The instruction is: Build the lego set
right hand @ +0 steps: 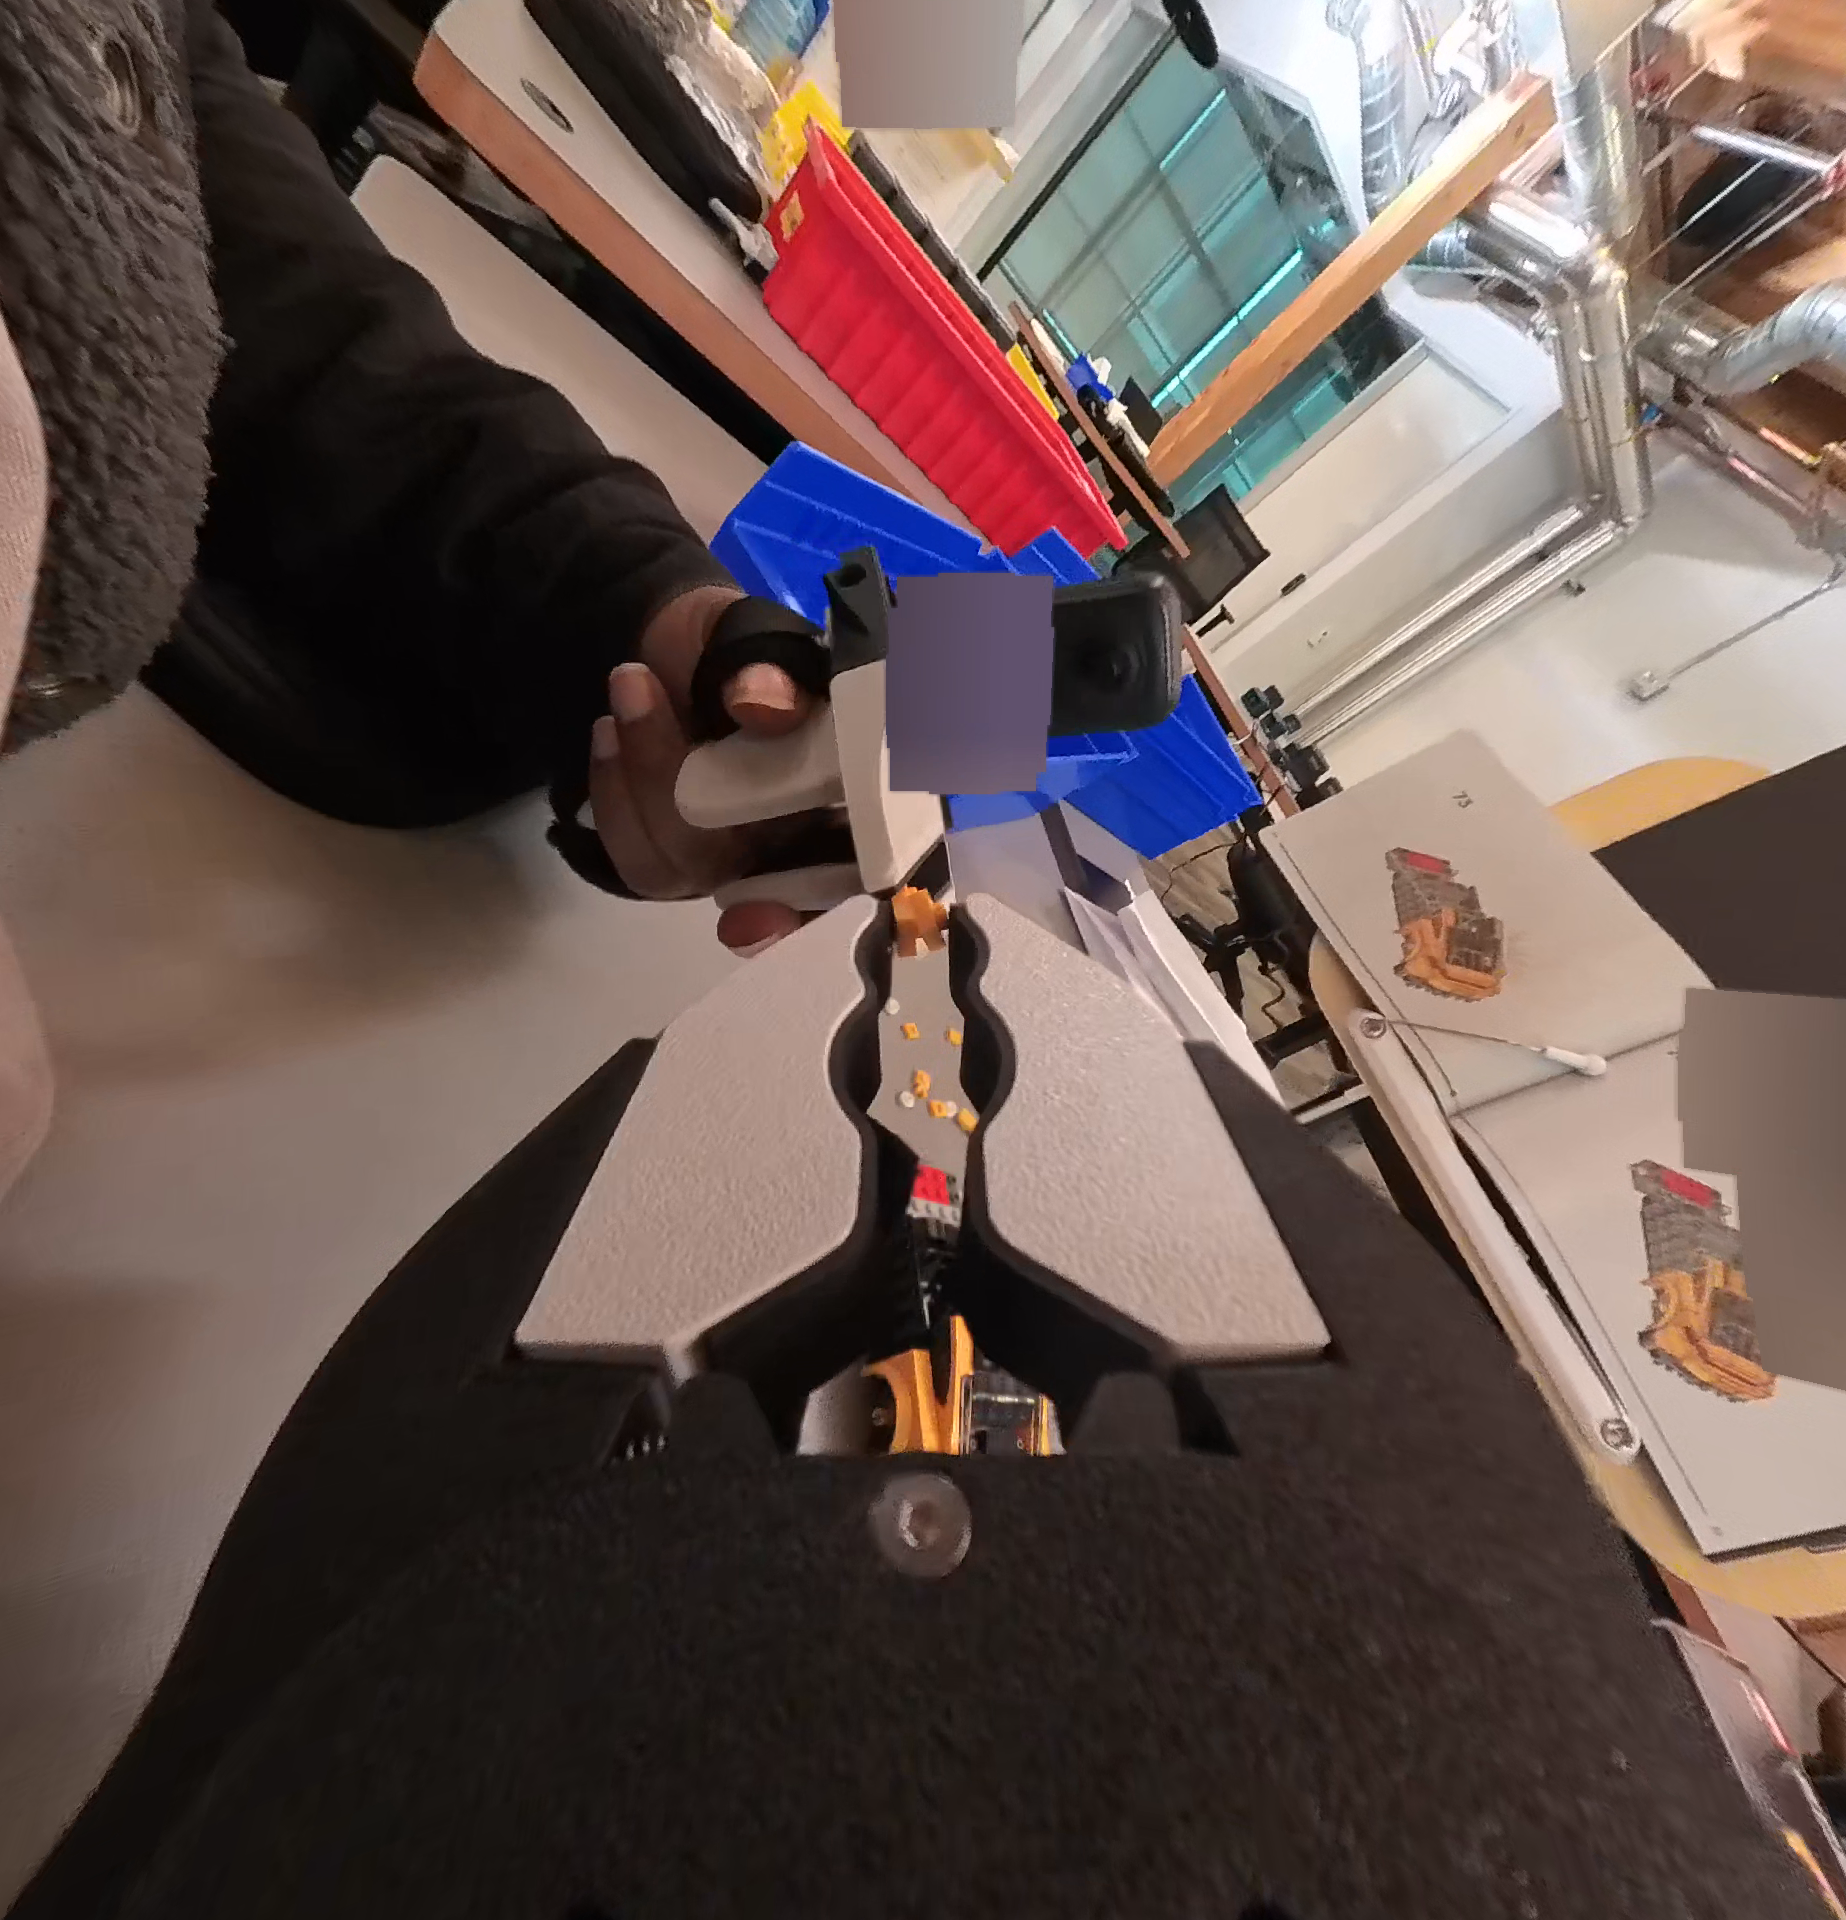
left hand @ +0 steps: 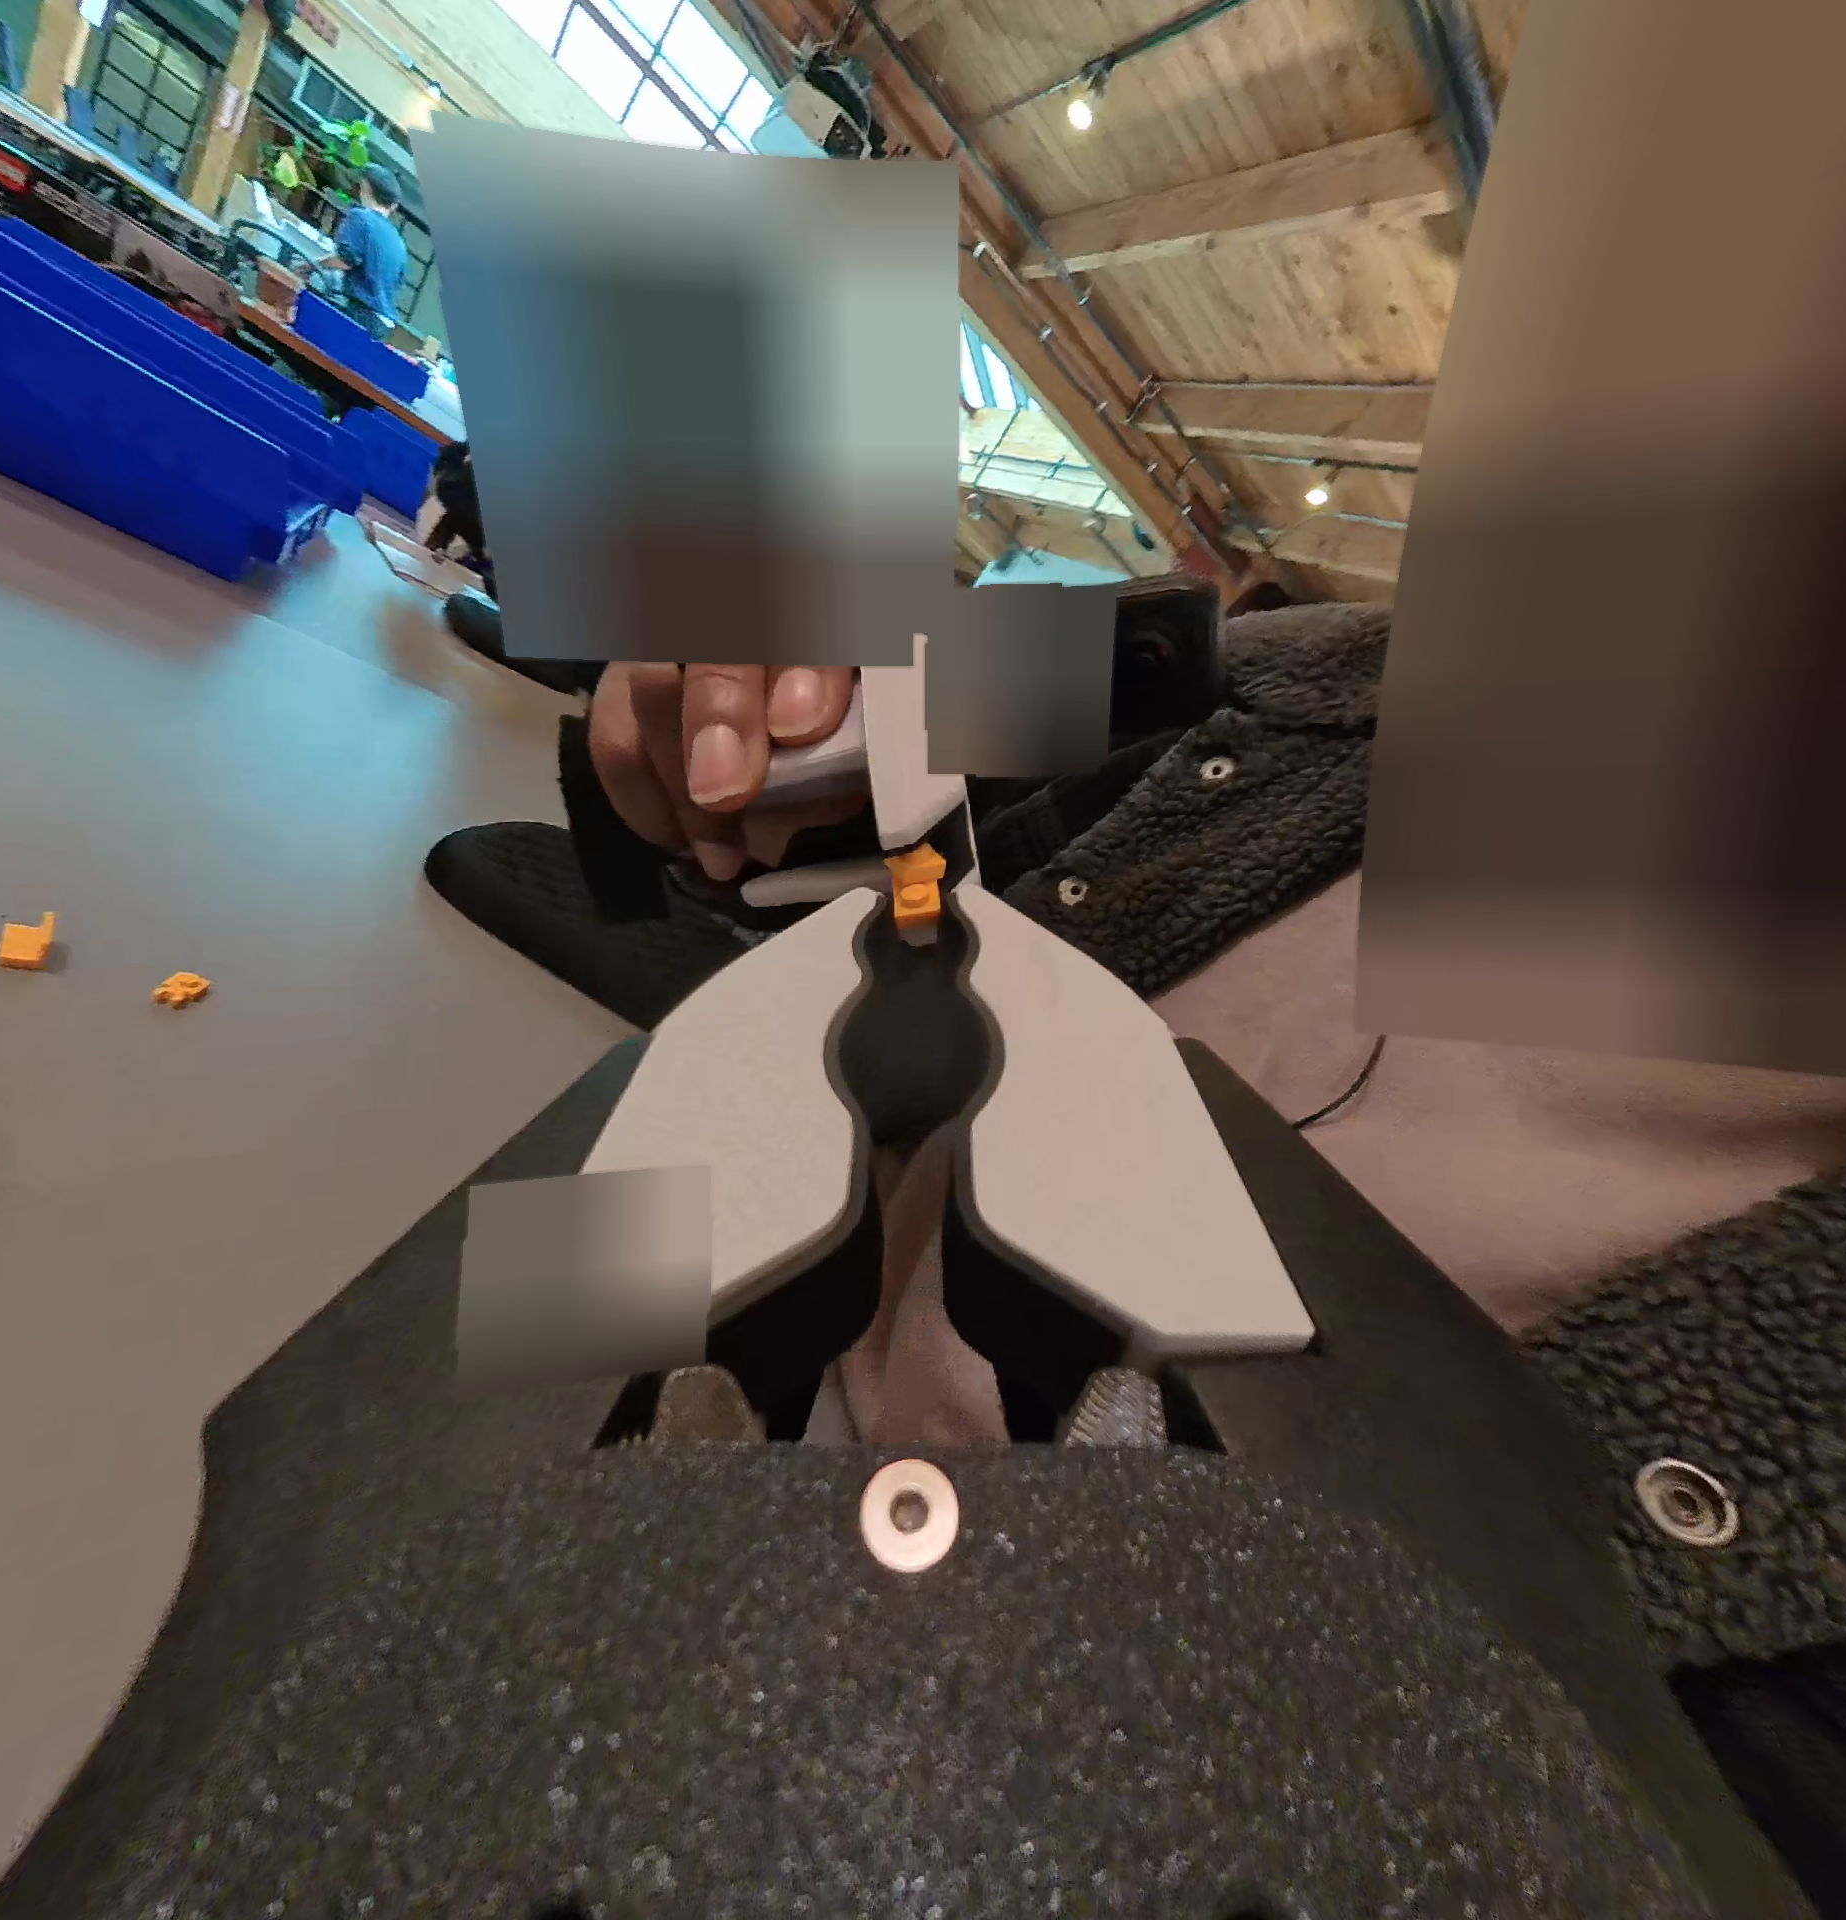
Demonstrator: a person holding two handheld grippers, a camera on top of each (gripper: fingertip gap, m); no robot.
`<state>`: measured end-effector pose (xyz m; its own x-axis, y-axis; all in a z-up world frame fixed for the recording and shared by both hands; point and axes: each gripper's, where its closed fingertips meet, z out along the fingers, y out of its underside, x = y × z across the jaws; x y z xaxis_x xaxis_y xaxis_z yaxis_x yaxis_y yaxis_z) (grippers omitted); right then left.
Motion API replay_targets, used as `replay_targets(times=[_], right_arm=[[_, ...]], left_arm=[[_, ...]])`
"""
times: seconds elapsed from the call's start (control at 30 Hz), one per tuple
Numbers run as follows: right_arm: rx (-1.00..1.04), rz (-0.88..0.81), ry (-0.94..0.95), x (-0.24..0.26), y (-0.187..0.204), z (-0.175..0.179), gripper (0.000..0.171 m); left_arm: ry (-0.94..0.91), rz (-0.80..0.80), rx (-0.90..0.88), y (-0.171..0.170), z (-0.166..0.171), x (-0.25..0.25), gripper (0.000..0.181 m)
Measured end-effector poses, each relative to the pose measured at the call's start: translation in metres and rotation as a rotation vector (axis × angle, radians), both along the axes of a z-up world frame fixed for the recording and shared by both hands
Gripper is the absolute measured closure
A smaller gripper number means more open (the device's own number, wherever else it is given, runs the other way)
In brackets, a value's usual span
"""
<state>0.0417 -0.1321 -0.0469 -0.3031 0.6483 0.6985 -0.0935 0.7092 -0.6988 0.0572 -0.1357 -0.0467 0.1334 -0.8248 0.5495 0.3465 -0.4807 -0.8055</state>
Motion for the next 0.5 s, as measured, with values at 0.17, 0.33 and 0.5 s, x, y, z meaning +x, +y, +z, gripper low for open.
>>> replay_targets(times=[0.17,0.33,0.5], right_arm=[[-0.096,0.011,-0.015,-0.002,-0.003,0.007,0.162],[-0.234,0.011,-0.057,-0.004,-0.004,0.009,0.163],[-0.38,0.04,-0.077,-0.005,-0.005,0.012,0.164]], left_arm=[[-0.128,-0.069,-0.045,-0.005,0.009,-0.002,0.174],[-0.199,-0.101,-0.076,-0.005,0.011,-0.005,0.174],[-0.26,-0.127,-0.091,-0.006,0.016,-0.006,0.174]])
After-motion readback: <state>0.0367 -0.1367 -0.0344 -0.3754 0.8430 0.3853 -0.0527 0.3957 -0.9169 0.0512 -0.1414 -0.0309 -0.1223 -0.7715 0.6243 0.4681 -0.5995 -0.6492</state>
